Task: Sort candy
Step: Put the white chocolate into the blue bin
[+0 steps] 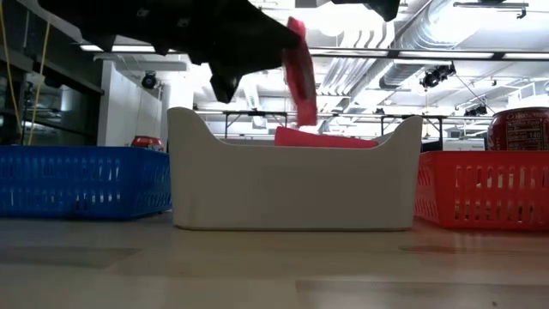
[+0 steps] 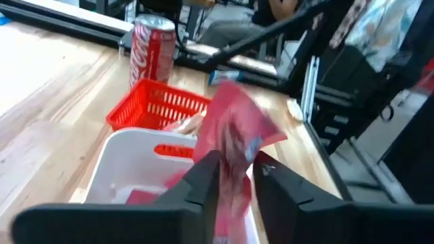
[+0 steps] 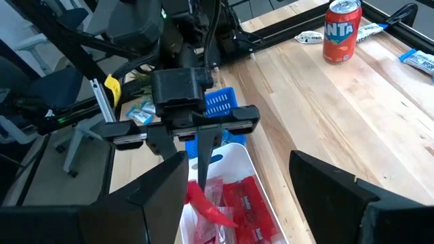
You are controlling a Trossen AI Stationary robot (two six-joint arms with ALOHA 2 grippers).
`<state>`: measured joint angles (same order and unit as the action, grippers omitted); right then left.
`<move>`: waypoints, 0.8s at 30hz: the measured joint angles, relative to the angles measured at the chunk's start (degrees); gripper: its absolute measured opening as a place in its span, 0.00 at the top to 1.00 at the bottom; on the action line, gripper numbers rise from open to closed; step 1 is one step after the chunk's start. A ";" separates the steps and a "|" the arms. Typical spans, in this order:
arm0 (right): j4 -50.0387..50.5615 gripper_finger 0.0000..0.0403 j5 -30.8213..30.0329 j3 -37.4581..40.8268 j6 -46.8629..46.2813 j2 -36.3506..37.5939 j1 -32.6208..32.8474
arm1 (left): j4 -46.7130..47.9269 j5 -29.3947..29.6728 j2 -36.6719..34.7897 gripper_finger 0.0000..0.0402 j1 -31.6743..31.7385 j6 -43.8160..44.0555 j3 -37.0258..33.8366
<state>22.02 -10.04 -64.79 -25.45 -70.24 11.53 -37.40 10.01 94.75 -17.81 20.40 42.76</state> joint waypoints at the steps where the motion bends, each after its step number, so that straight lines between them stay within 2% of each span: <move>1: 0.00 0.37 0.00 0.00 0.00 0.00 0.00 | 0.89 -0.24 -0.44 0.78 -0.14 -0.42 -0.02; 8: 0.02 0.37 -0.02 0.00 0.00 0.02 0.00 | 5.70 -0.44 -4.55 0.58 -0.32 -0.13 -0.02; 14: 0.02 0.37 -0.02 0.00 0.00 0.02 0.00 | 13.85 -0.26 -12.80 0.44 0.78 -1.65 -0.02; 20: 0.17 0.37 -0.02 0.00 0.01 0.04 0.00 | 21.79 2.47 -24.17 0.39 1.14 -2.56 -0.02; 24: 0.25 0.37 -0.02 0.00 0.44 0.04 0.00 | 30.36 3.92 -29.38 0.38 -1.98 -0.99 0.86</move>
<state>22.27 -10.07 -64.79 -25.02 -70.19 11.53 -7.04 13.93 65.37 -19.79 19.41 43.62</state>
